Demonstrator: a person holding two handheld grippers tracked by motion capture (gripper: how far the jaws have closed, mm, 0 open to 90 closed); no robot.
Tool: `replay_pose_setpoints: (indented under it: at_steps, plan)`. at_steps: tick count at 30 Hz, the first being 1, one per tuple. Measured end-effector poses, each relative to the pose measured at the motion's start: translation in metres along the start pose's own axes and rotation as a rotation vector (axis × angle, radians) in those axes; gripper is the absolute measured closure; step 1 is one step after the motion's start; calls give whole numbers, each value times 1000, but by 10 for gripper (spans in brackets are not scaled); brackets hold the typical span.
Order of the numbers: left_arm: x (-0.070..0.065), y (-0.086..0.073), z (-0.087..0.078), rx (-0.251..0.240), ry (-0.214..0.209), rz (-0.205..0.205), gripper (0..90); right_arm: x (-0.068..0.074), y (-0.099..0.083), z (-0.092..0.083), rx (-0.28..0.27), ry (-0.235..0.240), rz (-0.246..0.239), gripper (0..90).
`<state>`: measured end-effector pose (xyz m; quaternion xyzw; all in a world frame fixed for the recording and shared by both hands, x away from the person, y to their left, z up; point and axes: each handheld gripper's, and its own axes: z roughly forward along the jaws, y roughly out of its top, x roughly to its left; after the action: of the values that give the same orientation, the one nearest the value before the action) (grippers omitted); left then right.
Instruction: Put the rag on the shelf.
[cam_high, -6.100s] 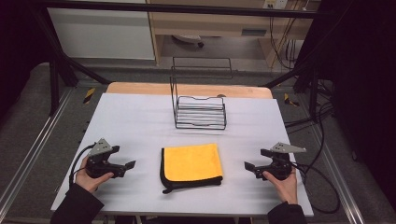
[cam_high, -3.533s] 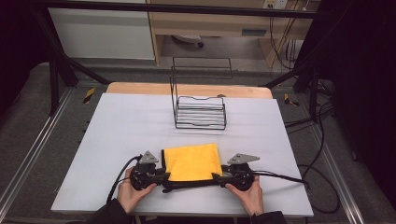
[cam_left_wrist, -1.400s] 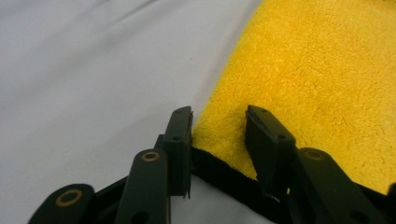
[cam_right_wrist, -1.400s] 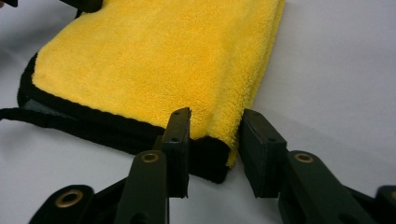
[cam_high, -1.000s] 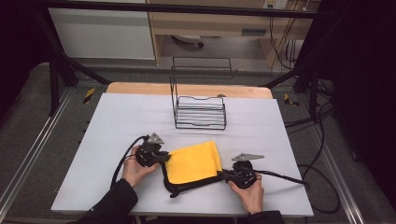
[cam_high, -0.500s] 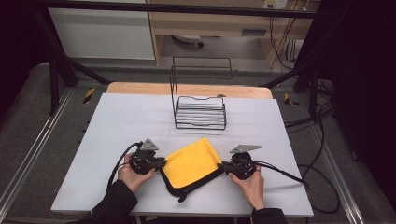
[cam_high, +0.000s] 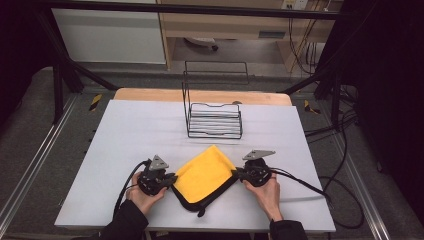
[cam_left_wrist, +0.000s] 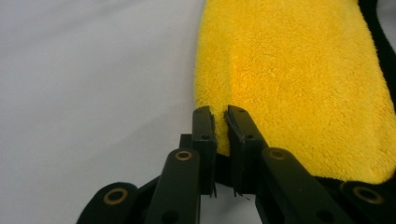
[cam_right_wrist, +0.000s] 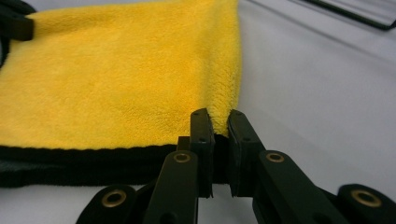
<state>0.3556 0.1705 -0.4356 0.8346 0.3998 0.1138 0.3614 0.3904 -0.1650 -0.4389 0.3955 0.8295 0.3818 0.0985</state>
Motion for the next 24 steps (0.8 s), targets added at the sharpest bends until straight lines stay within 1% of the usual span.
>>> replay_pose_setpoints:
  at_steps: [1,4,9,12,14,17,18,20,24]
  plan:
    - [-2,-2,-2,-1,1,-13,818,-1,3,3,1,-6,-18,827]
    - [-10,-10,-8,-7,0,-36,819,-5,12,12,-1,-6,-38,826]
    - [-21,-18,-17,0,-6,-58,819,-10,27,26,-12,15,-65,825]
    - [-26,-21,-19,2,-11,-66,819,-10,34,33,-5,18,-97,824]
    - [-29,-22,-20,4,-13,-63,820,-11,37,38,-6,23,-108,823]
    - [-34,-25,-21,5,-15,-53,820,-13,41,45,-15,34,-110,822]
    - [-35,-25,-22,4,-16,-47,820,-13,42,48,-18,34,-119,822]
    - [-38,-27,-21,-2,-17,-44,820,-13,44,52,-23,36,-120,821]
    - [-38,-28,-20,-6,-15,-32,819,-13,45,56,-36,35,-116,820]
